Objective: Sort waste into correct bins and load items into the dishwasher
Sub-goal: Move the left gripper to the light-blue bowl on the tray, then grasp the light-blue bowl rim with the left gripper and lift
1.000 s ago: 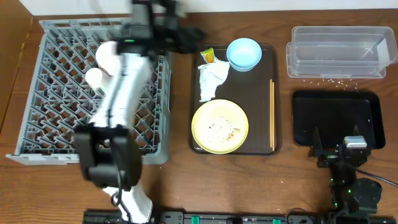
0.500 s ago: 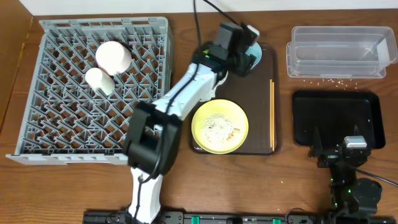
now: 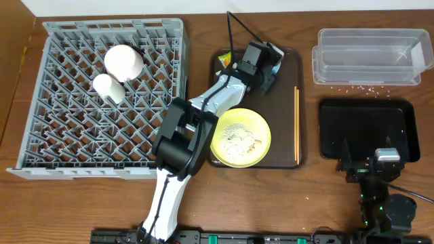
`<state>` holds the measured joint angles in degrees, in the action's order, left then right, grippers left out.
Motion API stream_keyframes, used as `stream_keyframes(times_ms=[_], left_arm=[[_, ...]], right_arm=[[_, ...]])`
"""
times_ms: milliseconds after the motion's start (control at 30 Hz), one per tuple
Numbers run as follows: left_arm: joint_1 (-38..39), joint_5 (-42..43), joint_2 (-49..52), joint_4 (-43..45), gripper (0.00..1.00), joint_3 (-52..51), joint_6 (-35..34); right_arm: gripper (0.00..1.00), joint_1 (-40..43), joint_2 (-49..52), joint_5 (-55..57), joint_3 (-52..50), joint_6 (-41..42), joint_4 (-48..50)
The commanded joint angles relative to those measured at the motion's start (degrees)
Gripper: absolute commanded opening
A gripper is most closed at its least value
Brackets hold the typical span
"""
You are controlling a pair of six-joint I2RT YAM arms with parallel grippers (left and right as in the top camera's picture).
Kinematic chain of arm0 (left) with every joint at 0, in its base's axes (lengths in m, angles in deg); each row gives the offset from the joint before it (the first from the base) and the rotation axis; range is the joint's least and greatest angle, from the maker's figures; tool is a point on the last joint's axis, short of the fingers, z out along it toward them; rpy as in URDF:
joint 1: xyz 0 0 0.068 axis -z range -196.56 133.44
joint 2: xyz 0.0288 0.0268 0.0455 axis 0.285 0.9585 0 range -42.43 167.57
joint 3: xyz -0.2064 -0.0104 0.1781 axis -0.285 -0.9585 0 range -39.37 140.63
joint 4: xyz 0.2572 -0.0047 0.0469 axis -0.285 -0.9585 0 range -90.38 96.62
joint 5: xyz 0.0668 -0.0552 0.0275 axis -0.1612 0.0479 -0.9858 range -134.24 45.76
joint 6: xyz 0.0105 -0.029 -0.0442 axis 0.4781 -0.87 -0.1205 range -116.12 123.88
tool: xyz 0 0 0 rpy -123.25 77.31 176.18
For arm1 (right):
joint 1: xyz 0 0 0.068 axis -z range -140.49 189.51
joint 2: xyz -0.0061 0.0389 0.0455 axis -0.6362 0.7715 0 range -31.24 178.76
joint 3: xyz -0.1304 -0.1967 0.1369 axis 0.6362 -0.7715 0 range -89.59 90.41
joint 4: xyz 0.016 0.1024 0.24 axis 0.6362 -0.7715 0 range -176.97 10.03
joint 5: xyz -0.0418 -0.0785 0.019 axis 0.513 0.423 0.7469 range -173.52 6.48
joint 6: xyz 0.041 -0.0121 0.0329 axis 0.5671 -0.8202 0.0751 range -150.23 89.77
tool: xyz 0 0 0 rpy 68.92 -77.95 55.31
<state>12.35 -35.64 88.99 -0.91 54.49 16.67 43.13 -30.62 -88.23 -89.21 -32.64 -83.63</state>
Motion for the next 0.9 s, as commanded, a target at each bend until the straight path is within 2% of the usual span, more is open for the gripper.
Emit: stream_keyframes(times_ms=[0,67,133,267,333,367,400,467,633,867], left_arm=[[0.0,-0.1,0.7,-2.1,0.57,0.1,0.2],[0.1,-0.1,0.7,-3.4,0.49,0.1,0.0],[0.3,-0.1,0.7,-4.9,0.37,0.1,-0.9],[0.5,0.0,0.7,-5.2,0.27,0.1,-4.1],[0.6,0.0,0.6,-4.7,0.2,0.1,-5.0],[0.7,0.0,0.2,-4.3,0.12,0.1,-6.3],[0.7,0.7,-0.1,-4.1,0.09,0.1,-6.5],[0.7,5.8,-1.7,-3.7,0.08,0.1,-6.5],[0.7,12.2,-5.3,-2.9,0.08,0.2,-8.1],[0.3,16.1,-13.1,-1.6,0.08,0.2,-16.5]], right_arm=[[0.99,0.5,-0.3,-0.2,-0.1,-0.9,-0.2],[0.99,0.5,-0.3,-0.2,-0.1,-0.9,-0.2],[0.99,0.5,-0.3,-0.2,-0.1,-0.9,-0.2],[0.99,0.5,-0.3,-0.2,-0.1,-0.9,-0.2],[0.99,0.5,-0.3,-0.2,-0.1,-0.9,-0.2],[0.99,0.5,-0.3,-0.2,-0.1,-0.9,-0.2],[0.99,0.5,-0.3,-0.2,-0.1,-0.9,-0.2],[0.99,0.5,-0.3,-0.2,-0.1,-0.9,-0.2],[0.99,0.5,-0.3,-0.2,-0.1,-0.9,-0.2],[0.99,0.5,-0.3,-0.2,-0.1,-0.9,-0.2]])
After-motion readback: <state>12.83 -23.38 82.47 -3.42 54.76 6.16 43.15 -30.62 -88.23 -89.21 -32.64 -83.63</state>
